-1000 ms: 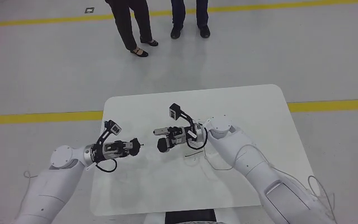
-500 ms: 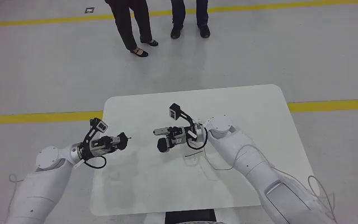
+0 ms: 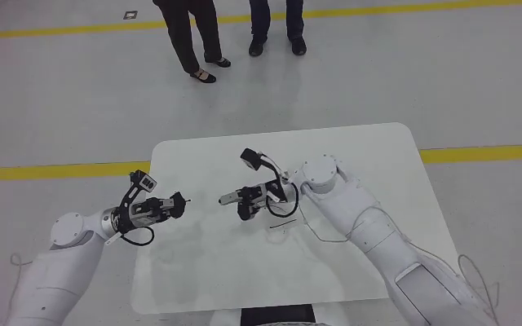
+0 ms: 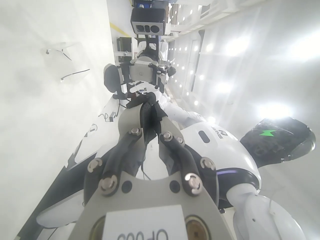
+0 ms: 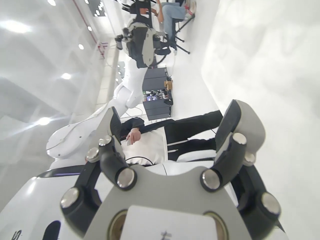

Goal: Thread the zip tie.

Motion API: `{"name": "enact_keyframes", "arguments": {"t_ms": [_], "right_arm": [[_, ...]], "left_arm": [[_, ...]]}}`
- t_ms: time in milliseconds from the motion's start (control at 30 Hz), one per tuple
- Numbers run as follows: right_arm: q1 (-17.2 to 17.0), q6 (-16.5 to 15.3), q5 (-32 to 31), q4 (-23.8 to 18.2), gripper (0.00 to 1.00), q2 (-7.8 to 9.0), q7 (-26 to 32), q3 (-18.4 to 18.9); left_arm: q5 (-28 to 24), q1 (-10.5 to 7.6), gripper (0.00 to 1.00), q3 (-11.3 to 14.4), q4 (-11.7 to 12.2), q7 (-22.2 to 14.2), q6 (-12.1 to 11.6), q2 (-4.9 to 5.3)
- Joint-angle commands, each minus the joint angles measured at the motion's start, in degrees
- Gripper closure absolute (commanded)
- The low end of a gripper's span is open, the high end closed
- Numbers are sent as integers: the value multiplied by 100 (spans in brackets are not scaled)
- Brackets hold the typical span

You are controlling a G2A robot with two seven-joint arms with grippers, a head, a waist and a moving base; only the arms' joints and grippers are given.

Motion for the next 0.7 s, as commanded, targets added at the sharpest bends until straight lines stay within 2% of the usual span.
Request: {"name": "enact_keyframes", "arguments": {"t_ms": [0, 67, 167, 367, 433, 567, 667], "right_arm": [[45, 314, -315, -177, 0, 48, 147, -35], [137, 613, -610, -345, 0, 78, 442, -172], [325, 910, -1052, -449, 0, 71, 701, -605], [325, 910, -1052, -449, 0, 71, 701, -605], [298, 823, -1088, -499, 0, 86, 588, -587], [466, 694, -1546, -592, 0, 185, 701, -622], [702, 582, -1717, -570, 0, 268, 701, -837]], "left_arm": [[0, 0, 100, 0, 0, 0, 0, 0], [0, 0, 100, 0, 0, 0, 0, 0], [0, 0, 100, 0, 0, 0, 0, 0], [0, 0, 100, 0, 0, 0, 0, 0], [0, 0, 100, 0, 0, 0, 0, 0], [0, 0, 100, 0, 0, 0, 0, 0], [0, 0, 100, 0, 0, 0, 0, 0]]}}
